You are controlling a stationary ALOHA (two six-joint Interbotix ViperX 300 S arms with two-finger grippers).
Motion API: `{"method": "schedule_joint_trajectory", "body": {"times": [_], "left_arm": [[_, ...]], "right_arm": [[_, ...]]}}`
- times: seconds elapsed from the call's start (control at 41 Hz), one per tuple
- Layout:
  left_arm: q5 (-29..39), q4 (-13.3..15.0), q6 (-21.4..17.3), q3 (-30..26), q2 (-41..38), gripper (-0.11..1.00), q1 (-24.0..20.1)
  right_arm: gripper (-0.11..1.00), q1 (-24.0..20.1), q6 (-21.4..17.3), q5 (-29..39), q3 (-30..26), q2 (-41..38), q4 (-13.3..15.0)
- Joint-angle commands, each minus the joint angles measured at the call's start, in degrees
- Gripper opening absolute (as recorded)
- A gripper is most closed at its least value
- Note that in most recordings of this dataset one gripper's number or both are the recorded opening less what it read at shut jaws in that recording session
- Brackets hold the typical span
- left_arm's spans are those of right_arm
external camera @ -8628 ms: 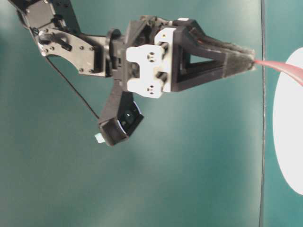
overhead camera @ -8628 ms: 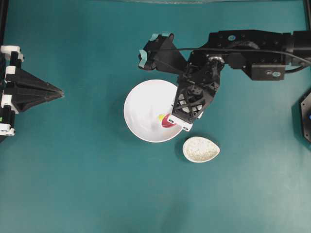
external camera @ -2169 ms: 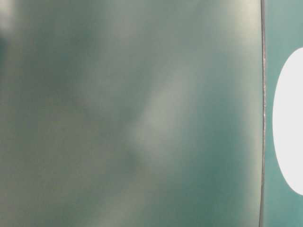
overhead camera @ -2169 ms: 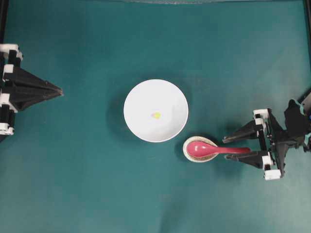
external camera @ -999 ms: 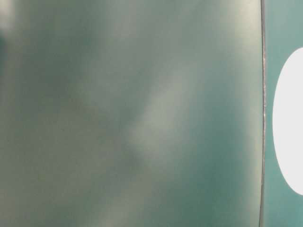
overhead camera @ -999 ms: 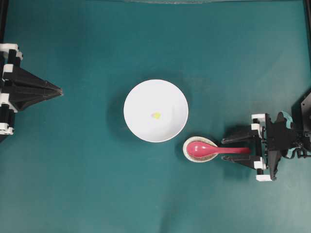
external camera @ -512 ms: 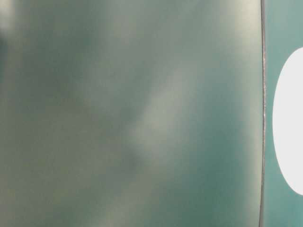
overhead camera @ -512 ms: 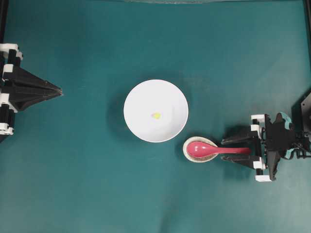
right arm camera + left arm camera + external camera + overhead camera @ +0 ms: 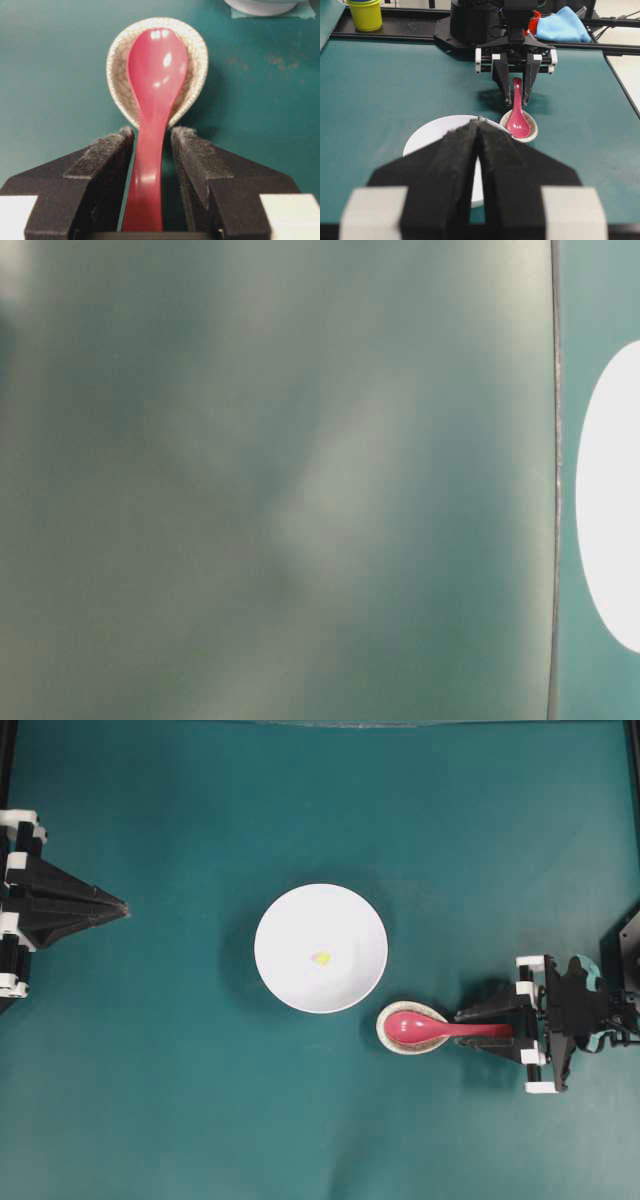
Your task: Scoop the yellow hexagonal prism block from the bowl with a spoon using the right arm.
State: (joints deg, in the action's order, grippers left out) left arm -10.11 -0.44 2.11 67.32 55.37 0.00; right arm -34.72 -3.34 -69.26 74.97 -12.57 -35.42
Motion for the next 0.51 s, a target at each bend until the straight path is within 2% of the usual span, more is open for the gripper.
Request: {"method": "schedule_joint_trajectory", "body": {"times": [0.0,0.341,0.487], "left_arm": [[-0.6,-0.1,0.1,-1.7,-0.3,0.02,0.0],[-0.6,-0.1,0.1,-1.6,-0.4,0.02,0.0],[-0.6,-0.1,0.1,-1.7,-0.4,0.02,0.0]], "right_arm": [[0.44,-0.3,0.3,-0.5,-0.3,0.6,-0.1],[0.44,-0.3,0.4,-1.0,-0.3,0.7,-0.1],[0.35,-0.3,0.4,-1.8,-0.3,0.7,-0.1]]}}
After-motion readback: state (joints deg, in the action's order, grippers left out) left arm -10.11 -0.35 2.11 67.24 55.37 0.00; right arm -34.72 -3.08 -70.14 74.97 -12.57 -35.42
